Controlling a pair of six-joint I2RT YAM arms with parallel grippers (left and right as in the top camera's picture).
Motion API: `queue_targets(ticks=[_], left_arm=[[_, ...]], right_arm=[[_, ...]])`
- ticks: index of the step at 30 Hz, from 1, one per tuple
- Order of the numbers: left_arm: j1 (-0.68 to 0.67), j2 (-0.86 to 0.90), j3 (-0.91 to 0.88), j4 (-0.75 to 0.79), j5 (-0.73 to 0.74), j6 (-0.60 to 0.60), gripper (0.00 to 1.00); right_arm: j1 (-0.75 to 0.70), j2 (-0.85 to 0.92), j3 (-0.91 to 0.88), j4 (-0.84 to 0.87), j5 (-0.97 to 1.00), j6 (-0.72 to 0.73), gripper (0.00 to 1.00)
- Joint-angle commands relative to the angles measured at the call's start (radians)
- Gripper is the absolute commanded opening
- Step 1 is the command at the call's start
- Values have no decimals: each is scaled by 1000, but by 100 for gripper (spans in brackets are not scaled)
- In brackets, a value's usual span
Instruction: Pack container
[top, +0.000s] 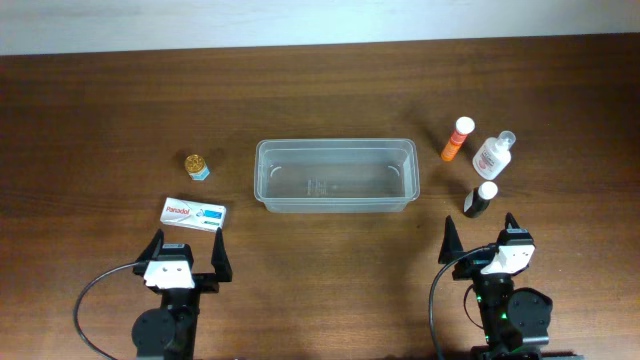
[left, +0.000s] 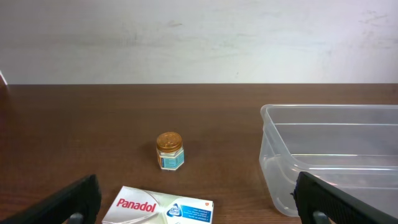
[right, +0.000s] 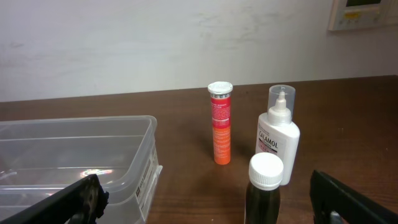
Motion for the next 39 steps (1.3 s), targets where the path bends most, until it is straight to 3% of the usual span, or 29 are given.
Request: queue_targets(ticks=[1,23,28,34,39], left_arm=[[-3,-8,-9,5,5,15,99],[-3,-8,-9,5,5,16,99],[-3,-8,-9,5,5,15,99],[-3,-8,-9,5,5,15,99],[-3,-8,-9,5,5,15,99]], right_arm=[[-6,-11,-7,-3,2,1,98],[-6,-11,-7,4,2,2,98],[-6,-10,9,18,-36,58,98],[-6,36,146,-69,-85,57,98],[-6,225,375,-190,-85,29,98]])
